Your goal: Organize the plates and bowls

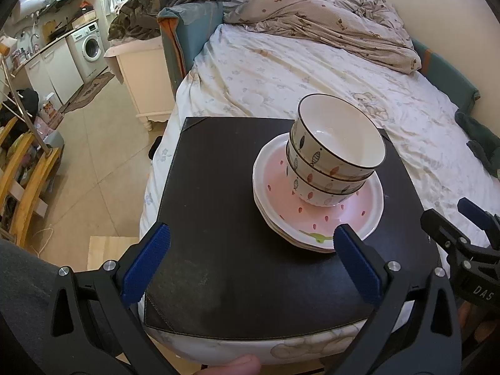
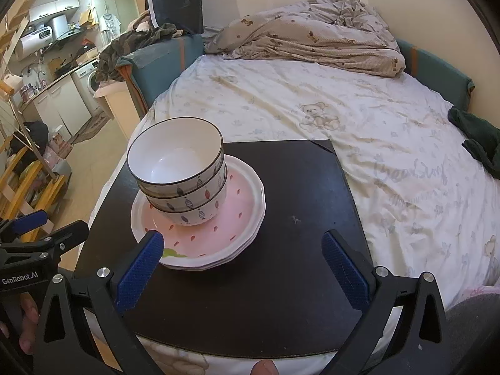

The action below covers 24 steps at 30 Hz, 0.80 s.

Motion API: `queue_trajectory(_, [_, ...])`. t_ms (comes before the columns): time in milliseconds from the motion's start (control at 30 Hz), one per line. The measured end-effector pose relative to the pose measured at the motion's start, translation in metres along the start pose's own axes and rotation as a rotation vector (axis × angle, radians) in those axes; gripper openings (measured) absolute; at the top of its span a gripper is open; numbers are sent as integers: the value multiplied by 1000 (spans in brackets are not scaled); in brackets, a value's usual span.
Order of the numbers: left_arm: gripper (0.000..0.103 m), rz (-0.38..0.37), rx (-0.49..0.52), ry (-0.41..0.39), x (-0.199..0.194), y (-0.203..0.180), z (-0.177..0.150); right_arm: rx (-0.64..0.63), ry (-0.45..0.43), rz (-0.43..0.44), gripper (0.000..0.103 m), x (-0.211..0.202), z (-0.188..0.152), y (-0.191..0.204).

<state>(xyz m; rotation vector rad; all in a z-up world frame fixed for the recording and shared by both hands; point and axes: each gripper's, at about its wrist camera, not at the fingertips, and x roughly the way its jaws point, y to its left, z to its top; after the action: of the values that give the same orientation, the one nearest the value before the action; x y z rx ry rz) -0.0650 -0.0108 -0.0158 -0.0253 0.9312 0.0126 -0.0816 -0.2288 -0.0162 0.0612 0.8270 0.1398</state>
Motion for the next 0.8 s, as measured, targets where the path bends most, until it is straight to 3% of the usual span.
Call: queue_trajectory(800, [103, 10, 2, -16, -2, 2, 3, -8, -21, -15, 103, -6, -1, 2])
